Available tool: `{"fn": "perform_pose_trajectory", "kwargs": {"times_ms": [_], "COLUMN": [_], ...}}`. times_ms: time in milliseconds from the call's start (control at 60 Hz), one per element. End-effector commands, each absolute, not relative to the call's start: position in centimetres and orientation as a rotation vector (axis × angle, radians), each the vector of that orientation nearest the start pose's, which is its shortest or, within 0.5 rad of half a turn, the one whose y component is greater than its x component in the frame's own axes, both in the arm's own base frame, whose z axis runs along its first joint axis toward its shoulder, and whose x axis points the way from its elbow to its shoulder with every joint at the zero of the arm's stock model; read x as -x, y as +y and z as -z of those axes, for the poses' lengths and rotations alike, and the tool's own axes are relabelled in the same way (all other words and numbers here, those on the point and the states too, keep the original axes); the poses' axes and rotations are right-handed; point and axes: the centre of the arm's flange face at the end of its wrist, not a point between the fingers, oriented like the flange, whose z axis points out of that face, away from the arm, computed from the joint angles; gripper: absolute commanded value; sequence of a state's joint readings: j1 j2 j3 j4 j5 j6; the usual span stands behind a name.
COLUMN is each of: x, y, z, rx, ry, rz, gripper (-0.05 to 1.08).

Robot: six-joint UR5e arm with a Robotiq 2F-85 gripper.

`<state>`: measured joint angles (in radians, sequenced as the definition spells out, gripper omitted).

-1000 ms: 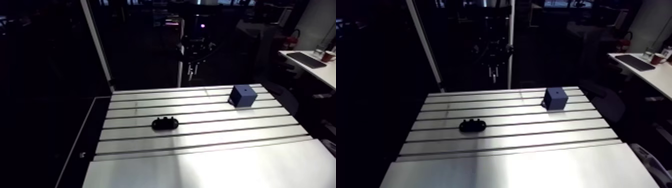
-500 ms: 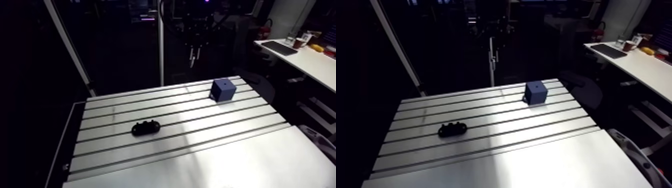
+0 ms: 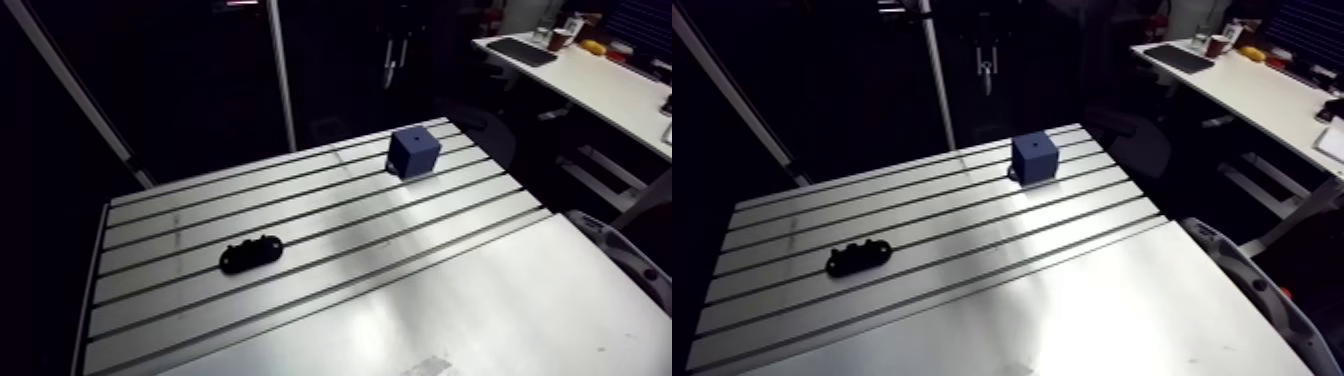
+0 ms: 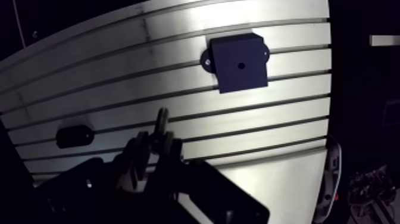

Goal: Pick up the M10 bolt and insert it into the hole until fully seated.

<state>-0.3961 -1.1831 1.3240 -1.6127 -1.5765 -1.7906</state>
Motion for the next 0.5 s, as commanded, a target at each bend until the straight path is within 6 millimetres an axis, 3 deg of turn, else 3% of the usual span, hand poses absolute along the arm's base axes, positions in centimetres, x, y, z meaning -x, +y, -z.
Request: {"fn": "perform_pose_trajectory", "kwargs": {"times_ms": [17, 367, 500], "x": [65.6, 66.8, 67.2], "y": [15.5, 16.2, 17.6], "z": [-38.0, -37.1, -36.0], "rx": [-0.301, -0.293, -0.298], "ry": [3.003, 2.947, 2.916], "rz": [0.013, 0.020, -0.032], "gripper": [1.08, 1.08, 1.08]}}
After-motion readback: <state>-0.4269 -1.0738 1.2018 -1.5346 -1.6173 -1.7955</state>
